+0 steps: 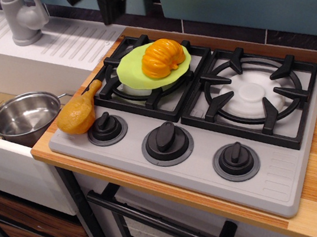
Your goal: Put pumpkin on plate and chickenwing in pot or pan in sink
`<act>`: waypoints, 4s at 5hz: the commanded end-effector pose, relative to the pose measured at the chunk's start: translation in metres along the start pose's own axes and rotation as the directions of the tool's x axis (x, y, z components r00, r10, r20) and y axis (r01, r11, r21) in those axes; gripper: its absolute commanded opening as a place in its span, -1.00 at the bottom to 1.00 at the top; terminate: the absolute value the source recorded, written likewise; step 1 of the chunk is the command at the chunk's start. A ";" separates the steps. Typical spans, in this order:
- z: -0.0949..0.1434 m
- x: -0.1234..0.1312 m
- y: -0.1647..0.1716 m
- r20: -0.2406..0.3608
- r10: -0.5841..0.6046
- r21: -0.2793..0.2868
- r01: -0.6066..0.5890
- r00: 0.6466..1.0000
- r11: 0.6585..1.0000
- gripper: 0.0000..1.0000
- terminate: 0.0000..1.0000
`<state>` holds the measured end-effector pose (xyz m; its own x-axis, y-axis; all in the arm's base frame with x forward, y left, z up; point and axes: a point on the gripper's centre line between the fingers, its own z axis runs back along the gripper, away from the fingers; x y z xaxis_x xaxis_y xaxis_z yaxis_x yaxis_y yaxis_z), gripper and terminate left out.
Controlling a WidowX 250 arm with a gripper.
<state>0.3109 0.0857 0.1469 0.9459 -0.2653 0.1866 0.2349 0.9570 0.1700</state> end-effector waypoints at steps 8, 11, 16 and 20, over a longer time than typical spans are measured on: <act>-0.075 -0.022 0.031 0.122 0.227 0.021 -0.231 0.966 0.973 1.00 -1.00; -0.097 -0.027 0.030 0.098 0.242 -0.019 -0.242 0.965 0.970 1.00 -1.00; -0.105 -0.058 0.014 0.076 0.283 -0.024 -0.282 0.956 0.959 1.00 -1.00; -0.105 -0.058 0.011 0.031 0.289 -0.073 -0.286 0.957 0.956 -1.00 -1.00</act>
<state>0.2714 0.1216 0.0237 0.9764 0.0213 0.2149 -0.0255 0.9995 0.0166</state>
